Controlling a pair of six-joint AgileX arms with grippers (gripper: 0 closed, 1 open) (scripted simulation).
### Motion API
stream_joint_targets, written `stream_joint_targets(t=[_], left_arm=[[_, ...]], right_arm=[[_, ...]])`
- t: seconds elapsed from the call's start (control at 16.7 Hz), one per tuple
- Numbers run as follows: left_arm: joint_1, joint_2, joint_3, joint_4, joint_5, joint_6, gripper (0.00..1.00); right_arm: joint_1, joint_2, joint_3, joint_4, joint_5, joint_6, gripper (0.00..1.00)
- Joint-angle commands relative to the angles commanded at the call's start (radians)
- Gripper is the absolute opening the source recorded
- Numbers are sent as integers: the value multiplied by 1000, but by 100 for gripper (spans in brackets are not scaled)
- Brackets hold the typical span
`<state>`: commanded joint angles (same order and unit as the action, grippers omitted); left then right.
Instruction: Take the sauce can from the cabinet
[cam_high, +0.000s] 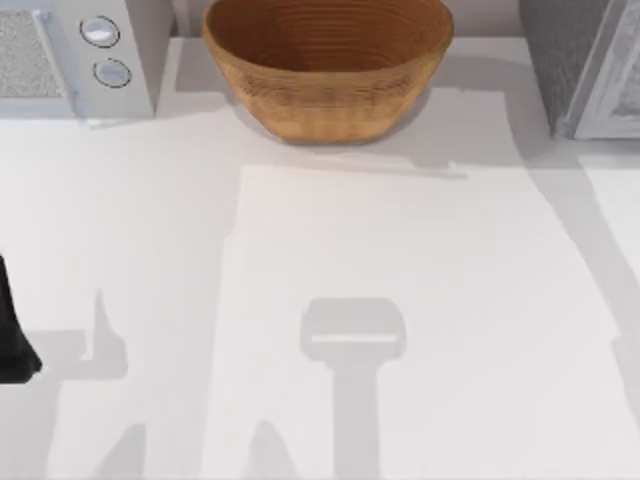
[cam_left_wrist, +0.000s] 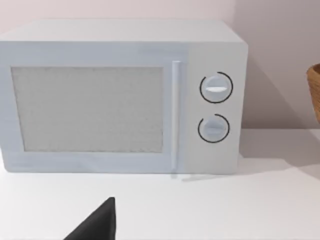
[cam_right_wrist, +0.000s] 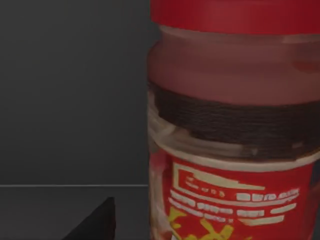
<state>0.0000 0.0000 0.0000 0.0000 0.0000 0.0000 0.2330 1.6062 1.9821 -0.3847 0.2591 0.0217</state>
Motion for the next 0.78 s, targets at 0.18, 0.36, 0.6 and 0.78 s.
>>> stream_joint_targets(t=[0.18, 0.36, 0.6, 0.78], left_arm=[[0, 0, 0, 0, 0, 0, 100], [0, 0, 0, 0, 0, 0, 100], [0, 0, 0, 0, 0, 0, 100], [0, 0, 0, 0, 0, 0, 100]], right_arm=[[2, 11, 11, 2, 3, 0, 100], [-3, 11, 8, 0, 1, 0, 100], [-12, 95, 113, -17, -11, 0, 100], [-27, 190, 230, -38, -23, 0, 100]])
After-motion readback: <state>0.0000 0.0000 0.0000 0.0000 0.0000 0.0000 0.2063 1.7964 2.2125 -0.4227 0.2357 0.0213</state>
